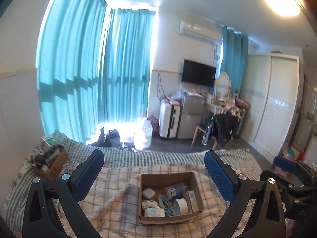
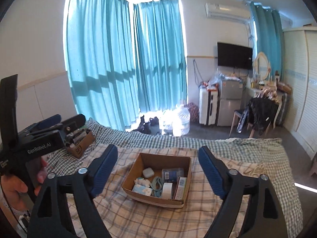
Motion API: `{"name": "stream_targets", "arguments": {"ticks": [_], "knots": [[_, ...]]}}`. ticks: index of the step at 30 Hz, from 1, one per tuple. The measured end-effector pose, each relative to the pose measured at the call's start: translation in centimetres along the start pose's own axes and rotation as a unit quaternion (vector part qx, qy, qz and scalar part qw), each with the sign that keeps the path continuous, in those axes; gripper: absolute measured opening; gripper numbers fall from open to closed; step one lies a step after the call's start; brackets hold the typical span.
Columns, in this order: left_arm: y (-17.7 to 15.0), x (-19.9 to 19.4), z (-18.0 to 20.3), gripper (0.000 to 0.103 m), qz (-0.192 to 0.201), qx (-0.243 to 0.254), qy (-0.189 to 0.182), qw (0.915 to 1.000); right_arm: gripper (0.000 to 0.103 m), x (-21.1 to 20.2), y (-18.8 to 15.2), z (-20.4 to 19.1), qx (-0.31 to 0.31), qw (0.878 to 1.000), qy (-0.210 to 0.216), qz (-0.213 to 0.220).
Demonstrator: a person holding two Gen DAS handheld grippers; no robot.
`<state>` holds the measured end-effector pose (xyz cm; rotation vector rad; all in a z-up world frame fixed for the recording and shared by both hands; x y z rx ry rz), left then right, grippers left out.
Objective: Organize objects
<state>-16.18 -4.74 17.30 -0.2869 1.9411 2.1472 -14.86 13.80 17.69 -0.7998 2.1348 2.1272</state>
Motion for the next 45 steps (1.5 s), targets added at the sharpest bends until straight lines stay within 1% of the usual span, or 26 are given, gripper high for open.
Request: {"name": "stream_targets", "arguments": {"ticks": [2, 5, 6, 7, 10, 12, 14, 17, 19, 21, 22, 23, 25, 27, 29, 30, 31, 32, 34, 37, 41, 45], "knots": [[0.4, -2.7, 0.2, 0.103, 0.021, -0.005, -0.009, 0.9997, 0.091, -2.0, 0.0, -0.2, 0.002, 1.000, -0.010, 0.009], [0.2, -5.4, 0.9, 0.103, 0.034, 0.007, -0.016, 0.9993, 0.094, -4.9, -0.5, -0.5, 0.000, 1.000, -0.016, 0.027], [0.0, -6.0, 1.1, 0.103, 0.038, 0.014, -0.017, 0.9990, 0.097, -5.7, -0.9, -0.7, -0.001, 0.999, -0.014, 0.031], [-0.3, -6.5, 1.3, 0.103, 0.042, 0.021, -0.020, 0.9987, 0.103, -6.2, -1.2, -0.8, -0.002, 0.999, -0.012, 0.034], [-1.6, -7.5, 2.1, 0.103, 0.047, 0.027, -0.030, 0.9981, 0.103, -7.5, -2.2, -0.9, -0.014, 0.998, -0.013, 0.054], [-2.9, -7.6, 2.2, 0.103, 0.049, 0.016, -0.036, 0.9980, 0.103, -8.1, -3.0, -0.5, -0.018, 0.997, -0.030, 0.068], [-4.7, -7.2, 2.0, 0.103, 0.040, 0.006, -0.029, 0.9988, 0.103, -8.1, -3.9, -0.1, -0.023, 0.997, -0.036, 0.071], [-7.2, -6.7, 1.6, 0.103, 0.053, 0.004, -0.002, 0.9986, 0.103, -7.4, -5.6, 0.9, -0.027, 0.996, -0.039, 0.074], [-8.9, -6.1, 1.7, 0.103, 0.059, 0.026, 0.017, 0.9978, 0.103, -6.4, -7.0, 1.9, -0.020, 0.996, -0.046, 0.080], [-10.9, -4.9, 1.5, 0.103, 0.059, 0.049, 0.055, 0.9956, 0.103, -4.8, -8.2, 3.1, -0.017, 0.994, -0.071, 0.078], [-11.8, -4.3, 1.6, 0.103, 0.061, 0.052, 0.064, 0.9947, 0.103, -4.0, -8.6, 3.6, -0.024, 0.993, -0.085, 0.080], [-12.9, -3.6, 1.6, 0.103, 0.058, 0.048, 0.062, 0.9952, 0.103, -3.4, -9.2, 3.8, -0.038, 0.991, -0.098, 0.085], [-14.9, -2.1, 1.6, 0.103, 0.035, 0.038, 0.054, 0.9972, 0.103, -1.9, -10.8, 3.9, -0.054, 0.990, -0.101, 0.083], [-16.9, -0.4, 1.3, 0.103, 0.009, 0.022, 0.053, 0.9983, 0.103, -0.6, -12.3, 4.3, -0.051, 0.990, -0.104, 0.084], [-18.5, 0.5, 0.6, 0.103, 0.004, 0.007, 0.057, 0.9983, 0.103, 0.7, -13.8, 4.9, -0.038, 0.991, -0.105, 0.080], [-19.1, 0.6, 0.4, 0.103, 0.001, 0.005, 0.061, 0.9981, 0.103, 1.6, -14.8, 5.2, -0.030, 0.992, -0.101, 0.071], [-19.7, 0.8, 0.0, 0.103, -0.002, 0.001, 0.071, 0.9975, 0.103, 2.7, -15.8, 5.3, -0.034, 0.993, -0.103, 0.051], [-20.2, 1.1, -0.2, 0.103, -0.005, -0.002, 0.071, 0.9975, 0.103, 3.5, -16.4, 5.4, -0.042, 0.993, -0.105, 0.038], [-20.7, 1.2, 0.0, 0.103, -0.007, 0.001, 0.068, 0.9976, 0.103, 4.8, -17.8, 5.4, -0.054, 0.993, -0.100, 0.020], [-21.2, 1.4, 0.4, 0.103, -0.010, 0.012, 0.066, 0.9977, 0.103, 5.5, -18.5, 5.3, -0.049, 0.994, -0.093, 0.014], [-21.3, 1.7, 0.7, 0.103, -0.021, 0.020, 0.073, 0.9969, 0.103, 5.3, -18.2, 5.3, -0.046, 0.995, -0.091, 0.020], [-21.4, 1.6, 0.7, 0.103, -0.024, 0.009, 0.070, 0.9972, 0.103, 5.4, -18.2, 5.3, -0.045, 0.994, -0.093, 0.018]]}}
Point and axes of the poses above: each gripper's, at about its wrist camera, not at the fingertips, and x roughly the way its jaws point, z to its right, y to its top, the point moved 8 cm from there along x, roughly the way its jaws point, and after that the axes turned 2 degrees about z, right-handed, at the moved point
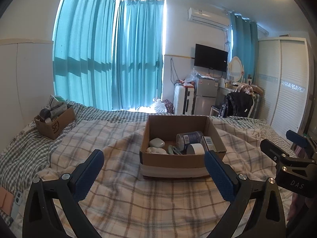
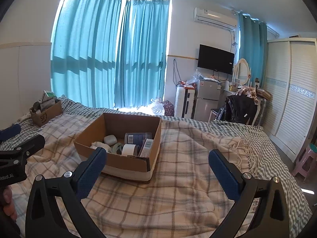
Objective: Organize objects
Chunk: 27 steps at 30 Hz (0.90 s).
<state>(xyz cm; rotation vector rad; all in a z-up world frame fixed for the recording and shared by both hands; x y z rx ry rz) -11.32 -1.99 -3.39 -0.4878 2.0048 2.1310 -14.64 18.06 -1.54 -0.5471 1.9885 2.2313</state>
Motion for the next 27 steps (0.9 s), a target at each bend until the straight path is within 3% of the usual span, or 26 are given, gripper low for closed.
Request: {"name": "stream_targets", "arguments": {"ticks": [27], "knots": [[-0.64, -0.08, 0.16, 0.103, -0.009, 0.019, 0.016, 0.9997, 0.103, -0.22, 0.08, 0.30, 0.015, 1.000, 0.000, -0.002]]}}
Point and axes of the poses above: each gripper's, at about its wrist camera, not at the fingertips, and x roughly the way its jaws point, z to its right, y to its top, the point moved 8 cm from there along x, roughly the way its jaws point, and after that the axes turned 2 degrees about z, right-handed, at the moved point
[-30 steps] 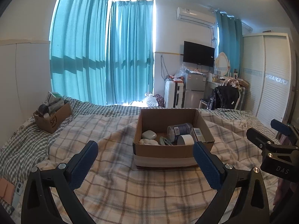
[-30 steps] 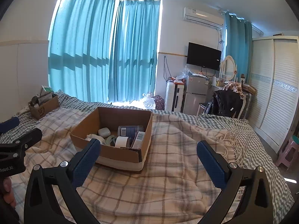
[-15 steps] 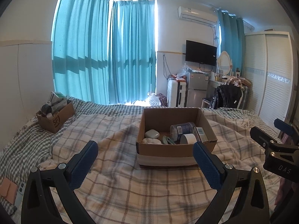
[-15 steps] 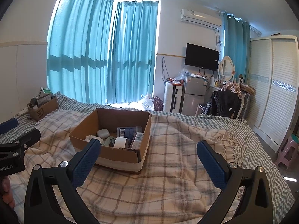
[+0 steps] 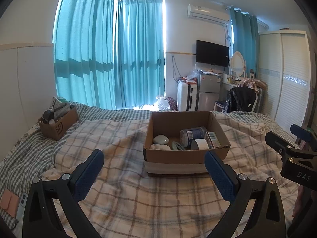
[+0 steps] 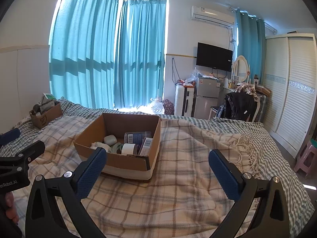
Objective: Organize objects
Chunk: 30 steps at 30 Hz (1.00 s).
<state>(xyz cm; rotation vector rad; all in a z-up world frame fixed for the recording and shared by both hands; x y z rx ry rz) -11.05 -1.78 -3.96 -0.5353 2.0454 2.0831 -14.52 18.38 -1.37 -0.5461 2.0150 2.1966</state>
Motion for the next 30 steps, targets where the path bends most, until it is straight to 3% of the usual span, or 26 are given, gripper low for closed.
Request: {"name": "stream_targets", "arguments": {"ticks": [30], "knots": [[-0.06, 0.29, -0.82, 0.103, -0.005, -0.020, 0.000, 0.9998, 0.103, 0.29, -0.23, -0.06, 0.001, 1.000, 0.001, -0.009]]}}
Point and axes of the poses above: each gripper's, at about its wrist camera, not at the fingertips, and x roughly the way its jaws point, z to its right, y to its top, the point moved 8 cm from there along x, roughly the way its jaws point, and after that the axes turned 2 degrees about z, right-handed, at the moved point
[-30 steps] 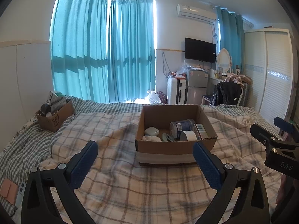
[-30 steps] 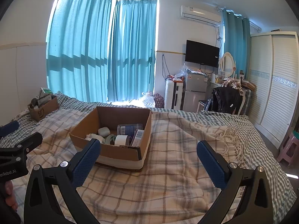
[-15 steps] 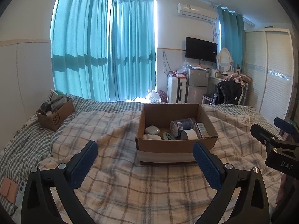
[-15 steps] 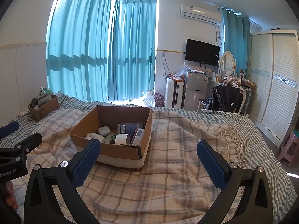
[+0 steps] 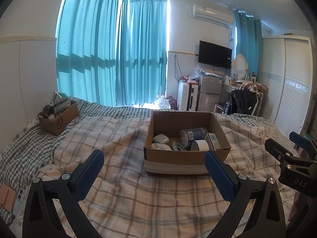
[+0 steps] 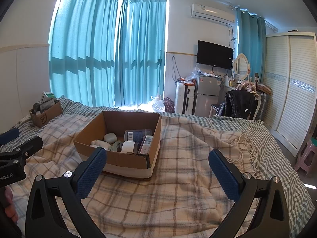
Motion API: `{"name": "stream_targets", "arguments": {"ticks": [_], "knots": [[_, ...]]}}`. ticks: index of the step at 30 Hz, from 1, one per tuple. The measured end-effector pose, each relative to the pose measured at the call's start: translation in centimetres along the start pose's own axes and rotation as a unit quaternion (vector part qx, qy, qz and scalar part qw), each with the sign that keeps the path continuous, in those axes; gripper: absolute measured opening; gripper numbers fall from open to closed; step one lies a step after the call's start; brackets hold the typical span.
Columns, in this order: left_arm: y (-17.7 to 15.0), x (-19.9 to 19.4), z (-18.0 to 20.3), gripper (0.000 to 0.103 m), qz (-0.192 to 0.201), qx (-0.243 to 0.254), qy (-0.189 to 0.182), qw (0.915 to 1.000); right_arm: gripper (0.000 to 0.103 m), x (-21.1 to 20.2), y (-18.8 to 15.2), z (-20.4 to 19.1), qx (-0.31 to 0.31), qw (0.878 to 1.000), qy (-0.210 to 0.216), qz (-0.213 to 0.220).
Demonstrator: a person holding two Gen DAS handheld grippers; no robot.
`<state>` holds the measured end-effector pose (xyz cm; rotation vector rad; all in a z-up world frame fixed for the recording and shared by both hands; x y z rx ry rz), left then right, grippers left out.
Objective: Organize objects
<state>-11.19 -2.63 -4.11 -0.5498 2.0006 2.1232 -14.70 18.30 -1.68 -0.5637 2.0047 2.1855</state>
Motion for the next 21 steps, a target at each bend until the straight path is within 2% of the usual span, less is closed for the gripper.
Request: {"name": "stream_targets", "arguments": {"ticks": [21], "knots": [[-0.43, 0.22, 0.23, 0.103, -0.006, 0.011, -0.001, 0.9999, 0.103, 0.13, -0.21, -0.06, 0.000, 1.000, 0.000, -0.003]]}}
Point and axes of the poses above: each gripper's, at about its wrist camera, not at the fingertips, and x roughly the way its jaws point, z to its right, y to its top, the point moved 8 cm from there along x, roughly the way its jaws point, and after that the axes turned 2 degrees about z, right-handed, at the moved point
